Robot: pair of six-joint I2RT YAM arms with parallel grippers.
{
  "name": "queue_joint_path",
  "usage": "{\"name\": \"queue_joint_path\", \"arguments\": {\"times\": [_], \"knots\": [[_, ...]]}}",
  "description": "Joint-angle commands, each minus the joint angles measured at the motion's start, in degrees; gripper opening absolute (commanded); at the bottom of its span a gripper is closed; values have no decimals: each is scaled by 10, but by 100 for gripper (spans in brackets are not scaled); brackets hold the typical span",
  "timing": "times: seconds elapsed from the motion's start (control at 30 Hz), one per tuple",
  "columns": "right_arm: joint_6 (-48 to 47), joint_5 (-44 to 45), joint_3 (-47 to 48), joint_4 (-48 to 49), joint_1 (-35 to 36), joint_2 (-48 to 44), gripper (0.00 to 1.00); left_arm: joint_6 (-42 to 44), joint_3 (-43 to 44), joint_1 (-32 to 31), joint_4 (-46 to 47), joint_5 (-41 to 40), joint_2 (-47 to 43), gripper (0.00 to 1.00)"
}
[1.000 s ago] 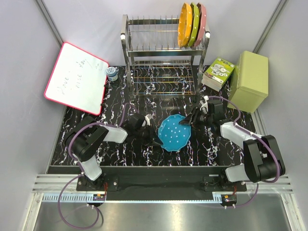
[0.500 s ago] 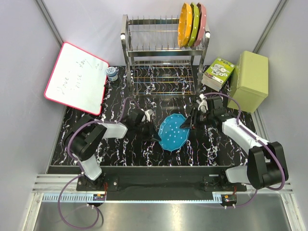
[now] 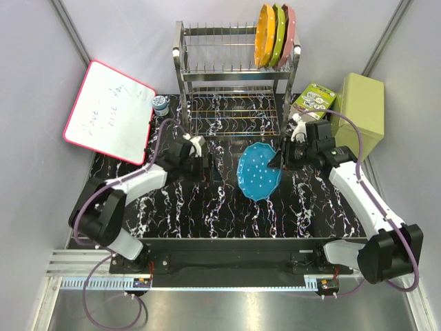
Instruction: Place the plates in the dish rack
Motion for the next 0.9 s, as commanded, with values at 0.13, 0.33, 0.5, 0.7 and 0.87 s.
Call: {"name": "queue_joint_path", "arguments": {"times": [0.13, 0.33, 0.5, 0.7, 0.87], "knots": [[-92, 3, 205, -90, 15, -30, 0, 156, 68, 33, -122, -117, -130, 99], [-162, 0, 477, -155, 78, 51, 0, 222, 32, 34, -134, -246, -208, 99], [-208, 66, 755, -152, 109, 192, 0, 232, 19, 50, -124, -251, -247, 99], [-228, 174, 966, -53, 131, 334, 0, 212, 13, 93, -117, -231, -266, 99], [-312, 321, 1022, 142, 190, 410, 0, 169, -10, 132, -101, -178, -291, 99]]}}
